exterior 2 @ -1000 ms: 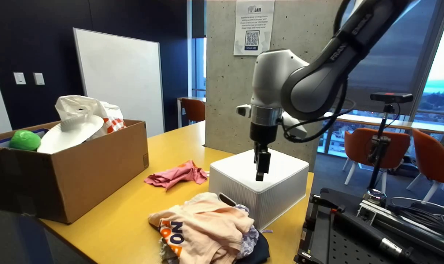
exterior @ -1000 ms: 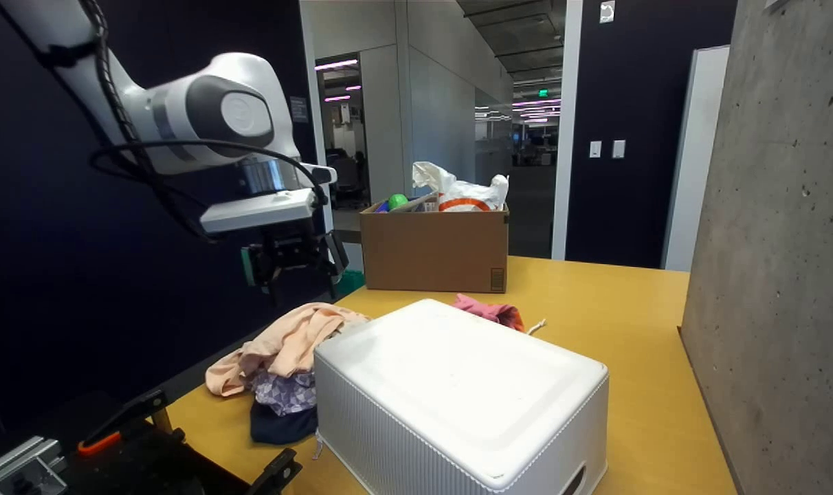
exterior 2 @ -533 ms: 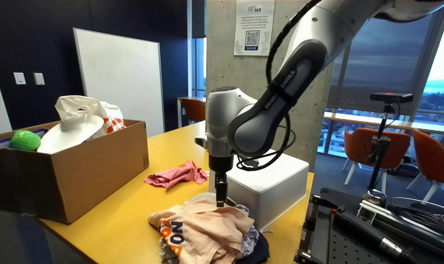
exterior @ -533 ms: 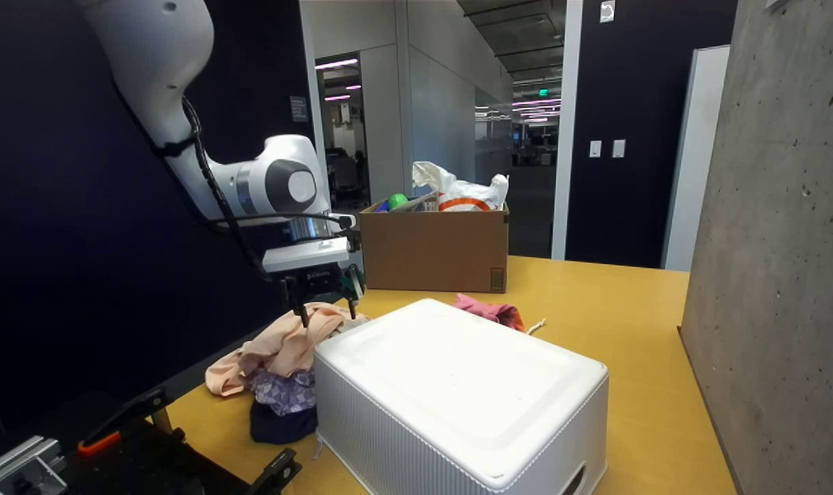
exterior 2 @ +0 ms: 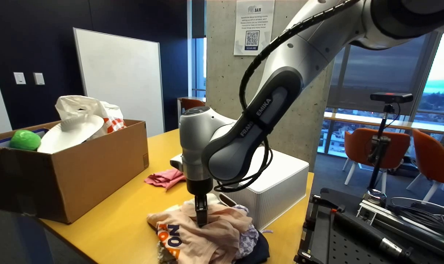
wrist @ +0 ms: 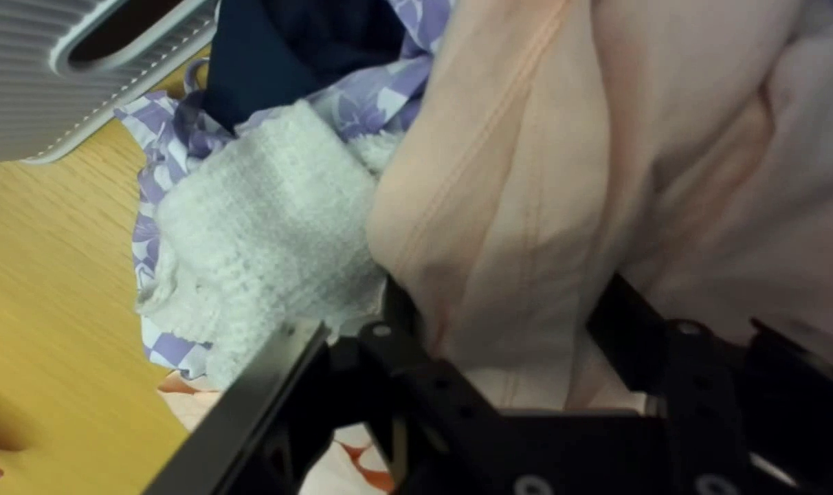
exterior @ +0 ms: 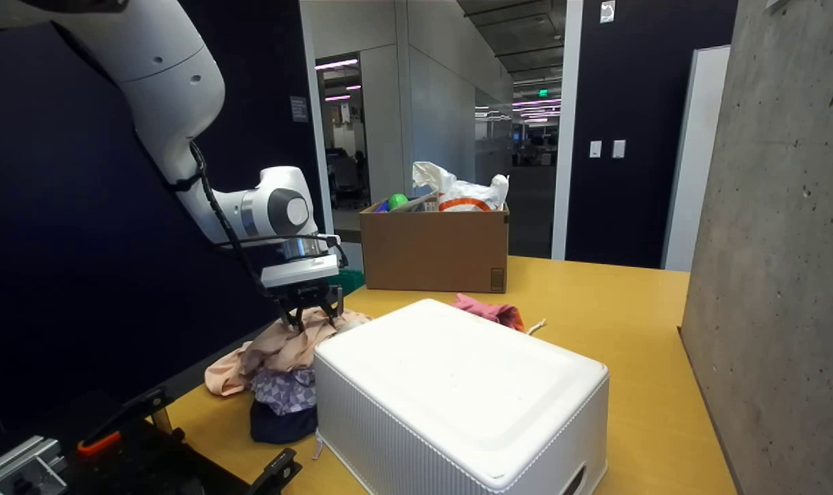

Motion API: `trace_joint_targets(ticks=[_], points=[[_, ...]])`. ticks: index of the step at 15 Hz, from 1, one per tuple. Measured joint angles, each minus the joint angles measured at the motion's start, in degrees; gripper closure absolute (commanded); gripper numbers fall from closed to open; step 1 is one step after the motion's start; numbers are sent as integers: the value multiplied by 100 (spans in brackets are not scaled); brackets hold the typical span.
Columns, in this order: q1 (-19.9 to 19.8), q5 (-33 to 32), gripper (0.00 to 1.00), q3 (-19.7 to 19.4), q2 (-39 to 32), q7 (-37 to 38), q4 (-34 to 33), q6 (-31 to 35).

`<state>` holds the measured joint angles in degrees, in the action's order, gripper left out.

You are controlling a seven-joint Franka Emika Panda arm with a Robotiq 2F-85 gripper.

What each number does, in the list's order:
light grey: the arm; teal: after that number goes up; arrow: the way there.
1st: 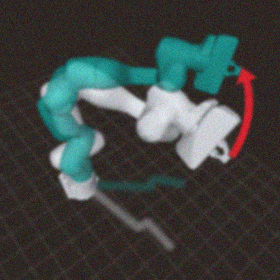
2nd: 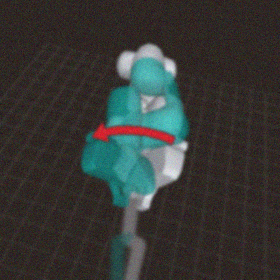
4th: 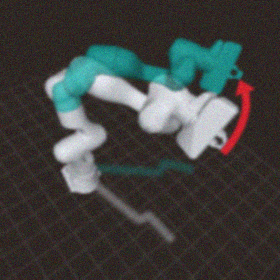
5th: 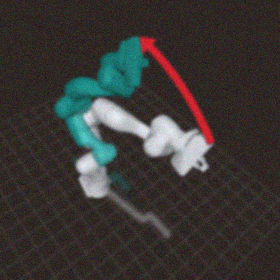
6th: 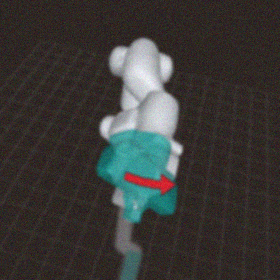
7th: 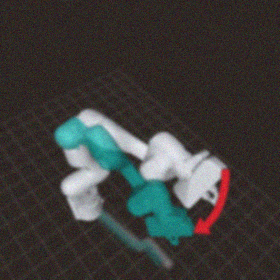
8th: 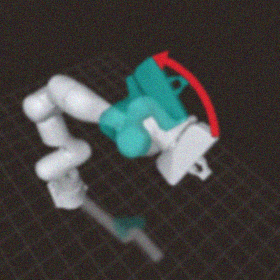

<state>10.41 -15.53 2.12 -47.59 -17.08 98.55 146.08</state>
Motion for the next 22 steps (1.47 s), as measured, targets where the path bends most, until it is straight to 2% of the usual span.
trace_joint_targets(ticks=[4, 5, 12, 18, 22], points=[[1, -37, 95, -52, 95, 60, 28, 14], [8, -100, 99, -74, 149, 139, 57, 22], [72, -419, 98, -258, 930, 725, 571, 217], [69, -1001, 98, -749, 2536, 1444, 1327, 324], [-166, -1518, 98, -1083, 3674, 1934, 1937, 310]])
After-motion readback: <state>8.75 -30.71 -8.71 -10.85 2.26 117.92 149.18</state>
